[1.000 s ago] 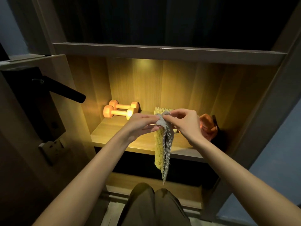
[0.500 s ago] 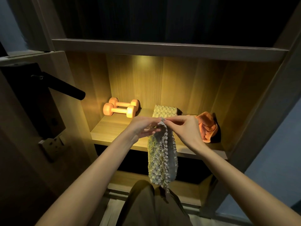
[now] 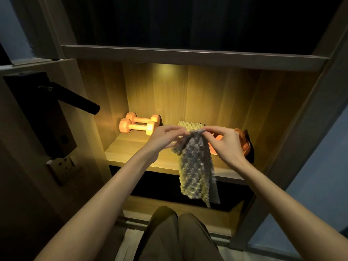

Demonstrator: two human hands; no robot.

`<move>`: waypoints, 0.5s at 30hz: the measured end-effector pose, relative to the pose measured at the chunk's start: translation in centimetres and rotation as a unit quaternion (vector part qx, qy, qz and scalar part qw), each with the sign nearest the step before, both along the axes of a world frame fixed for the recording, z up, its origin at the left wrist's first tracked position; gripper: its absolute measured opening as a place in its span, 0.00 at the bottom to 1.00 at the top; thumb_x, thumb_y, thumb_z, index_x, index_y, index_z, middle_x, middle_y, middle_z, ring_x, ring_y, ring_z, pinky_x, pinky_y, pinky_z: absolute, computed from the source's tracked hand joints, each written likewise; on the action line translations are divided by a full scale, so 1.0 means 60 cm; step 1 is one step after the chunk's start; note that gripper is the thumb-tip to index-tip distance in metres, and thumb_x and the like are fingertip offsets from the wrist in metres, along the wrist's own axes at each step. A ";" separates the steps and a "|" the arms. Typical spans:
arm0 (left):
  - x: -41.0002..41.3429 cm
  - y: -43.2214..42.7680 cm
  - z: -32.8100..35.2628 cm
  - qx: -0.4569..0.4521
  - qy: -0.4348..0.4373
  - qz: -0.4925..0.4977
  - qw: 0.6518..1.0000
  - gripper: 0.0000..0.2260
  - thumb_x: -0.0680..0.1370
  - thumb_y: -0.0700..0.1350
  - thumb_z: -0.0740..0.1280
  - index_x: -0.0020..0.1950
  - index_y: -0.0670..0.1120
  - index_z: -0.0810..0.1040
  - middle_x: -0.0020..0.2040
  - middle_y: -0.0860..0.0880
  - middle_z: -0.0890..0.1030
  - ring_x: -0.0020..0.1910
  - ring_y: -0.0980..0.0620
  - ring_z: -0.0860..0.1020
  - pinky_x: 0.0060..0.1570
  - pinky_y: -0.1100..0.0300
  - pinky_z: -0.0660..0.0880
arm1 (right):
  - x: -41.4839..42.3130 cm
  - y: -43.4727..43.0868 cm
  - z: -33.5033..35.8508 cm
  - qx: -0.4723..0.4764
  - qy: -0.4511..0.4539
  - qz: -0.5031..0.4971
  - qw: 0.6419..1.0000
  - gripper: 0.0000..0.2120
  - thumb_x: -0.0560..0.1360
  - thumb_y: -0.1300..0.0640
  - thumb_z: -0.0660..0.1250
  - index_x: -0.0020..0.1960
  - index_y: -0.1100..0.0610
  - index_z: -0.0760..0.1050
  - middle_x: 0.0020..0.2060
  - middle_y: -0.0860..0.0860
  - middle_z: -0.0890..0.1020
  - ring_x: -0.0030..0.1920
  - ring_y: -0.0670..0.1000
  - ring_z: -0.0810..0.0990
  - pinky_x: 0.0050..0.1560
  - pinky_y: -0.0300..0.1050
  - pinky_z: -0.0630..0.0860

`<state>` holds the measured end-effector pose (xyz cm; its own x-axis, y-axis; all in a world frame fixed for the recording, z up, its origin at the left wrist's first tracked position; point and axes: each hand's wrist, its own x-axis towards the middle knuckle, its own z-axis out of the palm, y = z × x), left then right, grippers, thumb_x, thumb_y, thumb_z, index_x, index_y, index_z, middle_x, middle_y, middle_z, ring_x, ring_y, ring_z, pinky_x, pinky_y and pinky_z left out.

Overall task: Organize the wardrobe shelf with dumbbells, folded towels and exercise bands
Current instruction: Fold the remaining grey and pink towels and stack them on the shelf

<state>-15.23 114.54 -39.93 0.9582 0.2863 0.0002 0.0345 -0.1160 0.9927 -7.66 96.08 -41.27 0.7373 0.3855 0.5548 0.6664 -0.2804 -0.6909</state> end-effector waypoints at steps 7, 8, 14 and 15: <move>-0.005 0.014 -0.042 0.130 0.101 -0.105 0.981 0.37 0.66 0.57 0.75 0.72 0.53 0.65 0.64 0.52 0.73 0.60 0.53 0.74 0.52 0.59 0.72 | 0.003 -0.028 0.045 0.092 0.124 0.060 0.986 0.05 0.78 0.60 0.65 0.52 0.56 0.79 0.41 0.52 0.83 0.38 0.50 0.84 0.34 0.43 0.80; -0.004 0.010 -0.048 0.141 0.102 -0.125 0.977 0.35 0.68 0.55 0.75 0.71 0.52 0.65 0.61 0.53 0.75 0.59 0.54 0.75 0.51 0.59 0.73 | 0.001 -0.031 0.047 0.098 0.132 0.069 0.984 0.05 0.78 0.61 0.65 0.52 0.56 0.78 0.41 0.54 0.83 0.38 0.51 0.84 0.34 0.45 0.81; 0.001 0.010 -0.033 0.139 0.049 -0.027 0.989 0.07 0.76 0.41 0.69 0.52 0.40 0.80 0.37 0.48 0.82 0.31 0.58 0.79 0.36 0.64 0.80 | 0.001 -0.045 0.041 0.076 0.111 0.044 0.990 0.05 0.78 0.63 0.64 0.51 0.60 0.78 0.43 0.54 0.83 0.40 0.49 0.85 0.37 0.42 0.82; 0.000 0.013 -0.023 0.134 0.044 -0.022 0.990 0.06 0.76 0.40 0.69 0.51 0.39 0.80 0.37 0.47 0.81 0.29 0.57 0.79 0.35 0.64 0.80 | 0.003 -0.046 0.037 0.068 0.107 0.026 0.992 0.05 0.79 0.64 0.64 0.51 0.60 0.78 0.43 0.55 0.83 0.39 0.48 0.85 0.37 0.42 0.82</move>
<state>-15.22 115.33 -41.30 0.9692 0.2457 -0.0141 0.1093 -0.3780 0.9193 -7.50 93.30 -39.04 0.8247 0.3588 0.4372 0.5115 -0.1430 -0.8473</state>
